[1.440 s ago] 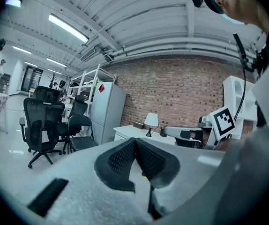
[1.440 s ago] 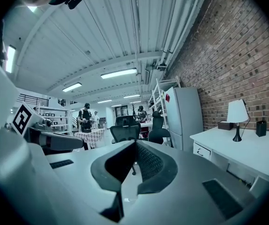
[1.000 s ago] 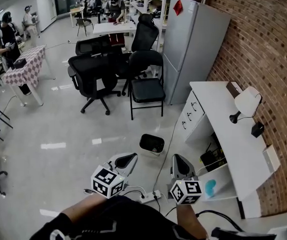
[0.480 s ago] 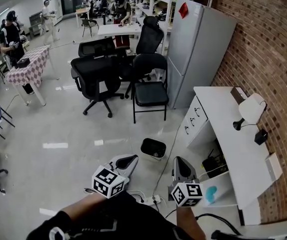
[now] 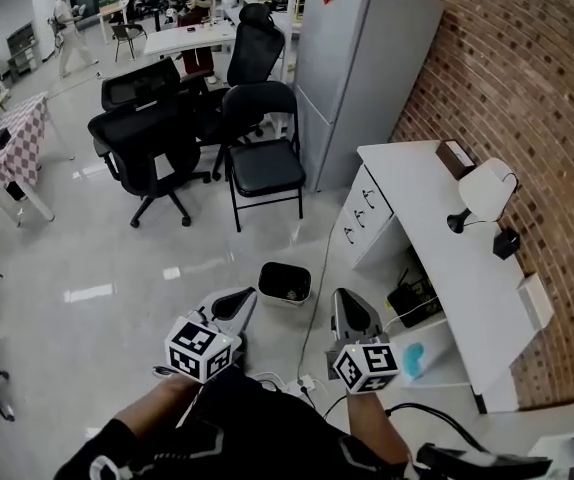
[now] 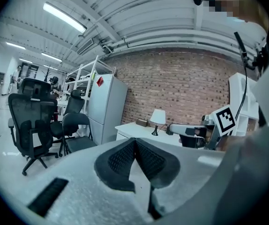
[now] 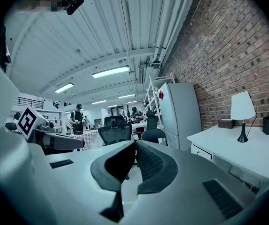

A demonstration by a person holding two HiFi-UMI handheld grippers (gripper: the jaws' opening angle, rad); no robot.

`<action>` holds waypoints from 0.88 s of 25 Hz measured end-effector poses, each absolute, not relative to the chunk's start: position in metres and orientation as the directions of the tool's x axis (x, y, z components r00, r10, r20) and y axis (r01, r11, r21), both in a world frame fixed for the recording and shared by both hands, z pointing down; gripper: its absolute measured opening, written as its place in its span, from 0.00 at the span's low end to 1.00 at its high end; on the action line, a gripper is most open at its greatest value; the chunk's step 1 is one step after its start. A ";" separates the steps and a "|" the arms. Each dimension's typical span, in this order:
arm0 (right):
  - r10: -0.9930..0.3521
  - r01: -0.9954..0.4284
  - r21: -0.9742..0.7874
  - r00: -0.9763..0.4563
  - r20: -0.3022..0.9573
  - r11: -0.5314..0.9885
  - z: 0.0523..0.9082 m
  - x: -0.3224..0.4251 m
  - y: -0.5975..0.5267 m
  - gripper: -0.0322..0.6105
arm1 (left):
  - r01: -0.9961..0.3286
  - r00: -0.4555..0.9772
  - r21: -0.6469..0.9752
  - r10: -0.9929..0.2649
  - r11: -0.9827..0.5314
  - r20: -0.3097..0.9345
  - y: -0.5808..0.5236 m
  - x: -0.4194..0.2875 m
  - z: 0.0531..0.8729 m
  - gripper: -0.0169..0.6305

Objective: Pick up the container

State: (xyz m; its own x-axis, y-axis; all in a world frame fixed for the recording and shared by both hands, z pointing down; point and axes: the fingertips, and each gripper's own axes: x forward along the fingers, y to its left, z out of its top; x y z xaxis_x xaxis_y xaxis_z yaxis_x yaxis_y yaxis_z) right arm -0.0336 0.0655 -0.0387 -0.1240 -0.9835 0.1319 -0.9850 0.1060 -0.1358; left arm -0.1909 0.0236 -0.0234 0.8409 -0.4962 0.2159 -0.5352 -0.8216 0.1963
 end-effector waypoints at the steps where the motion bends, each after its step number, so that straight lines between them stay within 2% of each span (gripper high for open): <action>1: -0.984 -0.985 -0.137 -0.120 0.132 0.102 -0.036 -0.032 0.058 0.06 | -0.531 0.843 0.199 -0.491 -0.824 0.219 0.013 -0.189 -0.020 0.04; 6: -0.986 -0.977 -0.165 -0.151 0.067 0.139 -0.037 -0.030 0.014 0.06 | -0.512 0.852 0.222 -0.459 -0.829 0.252 -0.043 -0.180 -0.004 0.04; 14: -0.986 -0.984 -0.170 -0.078 0.150 0.052 -0.014 -0.009 -0.044 0.07 | -0.438 0.884 0.237 -0.369 -0.867 0.287 -0.109 -0.156 0.012 0.04; 22: -0.984 -0.986 -0.166 -0.029 0.175 -0.001 -0.001 -0.002 -0.091 0.07 | -0.372 0.914 0.273 -0.300 -0.887 0.273 -0.169 -0.151 0.027 0.04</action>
State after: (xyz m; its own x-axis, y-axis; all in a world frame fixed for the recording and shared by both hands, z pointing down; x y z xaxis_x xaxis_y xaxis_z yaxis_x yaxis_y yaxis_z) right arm -0.0023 -0.0914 -0.0010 -0.0289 -0.9841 0.1751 -0.9861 -0.0006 -0.1662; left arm -0.1510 -0.1692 0.0272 0.9141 -0.2996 0.2731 -0.3722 -0.8872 0.2727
